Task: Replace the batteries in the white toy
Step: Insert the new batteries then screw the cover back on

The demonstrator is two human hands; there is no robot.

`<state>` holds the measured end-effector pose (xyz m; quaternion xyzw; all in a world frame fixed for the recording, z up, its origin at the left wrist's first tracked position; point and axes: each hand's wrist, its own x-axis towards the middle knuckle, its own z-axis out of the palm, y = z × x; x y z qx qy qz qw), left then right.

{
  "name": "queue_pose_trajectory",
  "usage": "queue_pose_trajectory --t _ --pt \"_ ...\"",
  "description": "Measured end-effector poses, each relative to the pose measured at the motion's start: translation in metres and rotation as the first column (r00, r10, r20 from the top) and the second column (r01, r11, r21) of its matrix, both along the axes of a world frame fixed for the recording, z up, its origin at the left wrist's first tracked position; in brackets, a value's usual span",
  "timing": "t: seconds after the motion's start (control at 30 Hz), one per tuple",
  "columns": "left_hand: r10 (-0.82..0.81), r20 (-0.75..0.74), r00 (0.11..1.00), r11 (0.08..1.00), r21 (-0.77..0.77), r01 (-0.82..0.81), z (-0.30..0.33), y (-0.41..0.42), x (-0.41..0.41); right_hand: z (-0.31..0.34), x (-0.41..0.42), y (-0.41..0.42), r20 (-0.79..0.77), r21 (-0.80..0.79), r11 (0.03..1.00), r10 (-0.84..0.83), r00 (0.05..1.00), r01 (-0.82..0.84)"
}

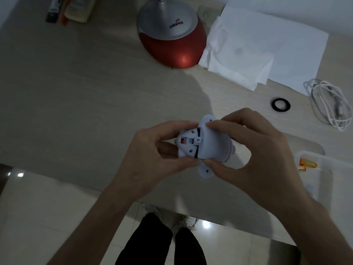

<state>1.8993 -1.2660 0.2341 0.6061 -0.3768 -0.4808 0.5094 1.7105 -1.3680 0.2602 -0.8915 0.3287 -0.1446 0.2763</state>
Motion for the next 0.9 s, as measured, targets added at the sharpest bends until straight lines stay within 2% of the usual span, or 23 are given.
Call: queue_pose_trajectory --t 0.53,0.9 --pt "-0.018 0.019 1.0 0.999 0.033 0.017 -0.0035 -0.0026 0.0021 0.0026 0.001 0.0018 0.01 -0.041 0.999 -0.031 0.999 0.031" --pt "-0.024 -0.015 1.0 0.999 0.027 0.024 -0.0026 -0.0039 0.0 0.01 -0.0044 0.0001 0.094 0.031 0.999 -0.031 0.995 0.028"
